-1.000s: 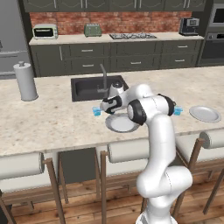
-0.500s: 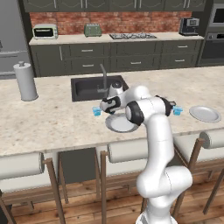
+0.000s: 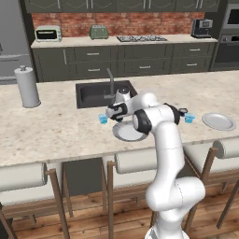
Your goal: Place two yogurt containers on each plate.
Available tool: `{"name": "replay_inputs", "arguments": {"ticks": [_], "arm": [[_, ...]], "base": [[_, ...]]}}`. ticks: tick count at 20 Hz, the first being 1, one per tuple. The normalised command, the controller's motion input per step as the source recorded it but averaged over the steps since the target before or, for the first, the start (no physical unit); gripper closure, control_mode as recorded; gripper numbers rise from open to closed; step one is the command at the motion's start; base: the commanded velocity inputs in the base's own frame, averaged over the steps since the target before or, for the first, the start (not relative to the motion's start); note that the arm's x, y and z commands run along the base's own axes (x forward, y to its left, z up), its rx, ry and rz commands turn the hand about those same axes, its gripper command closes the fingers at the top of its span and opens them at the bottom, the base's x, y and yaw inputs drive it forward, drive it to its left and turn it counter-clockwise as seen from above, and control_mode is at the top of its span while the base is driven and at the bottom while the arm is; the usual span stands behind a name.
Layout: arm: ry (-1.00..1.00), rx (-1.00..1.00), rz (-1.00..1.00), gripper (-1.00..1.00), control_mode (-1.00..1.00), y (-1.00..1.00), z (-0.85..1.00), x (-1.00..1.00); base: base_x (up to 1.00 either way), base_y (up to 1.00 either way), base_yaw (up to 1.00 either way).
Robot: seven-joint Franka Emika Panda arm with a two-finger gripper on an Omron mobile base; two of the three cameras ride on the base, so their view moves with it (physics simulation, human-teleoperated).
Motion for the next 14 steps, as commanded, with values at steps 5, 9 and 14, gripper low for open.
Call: {"name": "replay_inputs", "arguments": {"ticks": [5,9,14], "arm": [[0.00,0.00,0.00,-1.00,-1.00,0.00,-0.13,0.08],[0.00,0.00,0.00,-1.00,-1.00,0.00,-0.11,0.06],[0.00,0.01,0.00,1.00,-1.00,0.00,-0.08,0.02]], "base": [[0.00,0.00,0.00],[0.00,0.00,0.00],[0.00,0.00,0.00]]}}
